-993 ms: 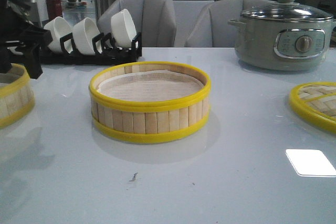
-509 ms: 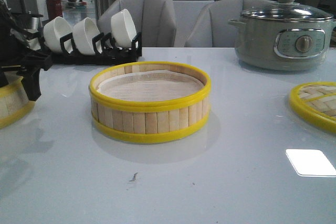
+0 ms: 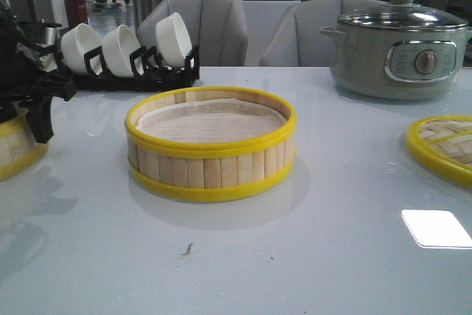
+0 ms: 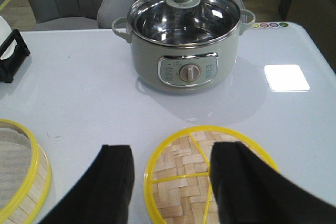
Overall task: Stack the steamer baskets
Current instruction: 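Reach the left gripper to the steamer basket nearest it and grip its rim, then lift the basket with the left gripper and carry it over the middle basket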
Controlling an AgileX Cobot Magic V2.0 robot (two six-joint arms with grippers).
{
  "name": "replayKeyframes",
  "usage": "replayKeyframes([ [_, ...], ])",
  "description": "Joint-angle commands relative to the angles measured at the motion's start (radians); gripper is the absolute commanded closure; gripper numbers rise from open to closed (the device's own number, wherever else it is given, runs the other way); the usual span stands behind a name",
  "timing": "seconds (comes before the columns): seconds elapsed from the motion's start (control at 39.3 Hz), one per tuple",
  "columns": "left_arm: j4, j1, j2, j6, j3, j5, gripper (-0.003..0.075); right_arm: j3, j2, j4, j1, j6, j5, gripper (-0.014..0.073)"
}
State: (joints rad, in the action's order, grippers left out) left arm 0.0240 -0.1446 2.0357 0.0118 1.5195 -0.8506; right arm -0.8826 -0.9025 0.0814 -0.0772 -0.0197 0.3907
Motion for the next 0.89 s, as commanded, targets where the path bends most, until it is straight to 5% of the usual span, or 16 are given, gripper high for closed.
replayKeyframes([
  [0.0,-0.005,0.000,-0.056,-0.012,0.041,0.005,0.0638,-0.038,0.007,-0.009,-0.003,0.005,-0.075,0.0151],
  [0.43,-0.005,-0.070,-0.104,-0.012,0.340,-0.175,0.0635,-0.038,0.007,-0.009,-0.003,0.005,-0.075,0.0151],
  [0.87,-0.006,-0.385,-0.098,-0.012,0.496,-0.231,0.0636,-0.038,0.007,-0.009,-0.003,0.005,-0.075,0.0151],
])
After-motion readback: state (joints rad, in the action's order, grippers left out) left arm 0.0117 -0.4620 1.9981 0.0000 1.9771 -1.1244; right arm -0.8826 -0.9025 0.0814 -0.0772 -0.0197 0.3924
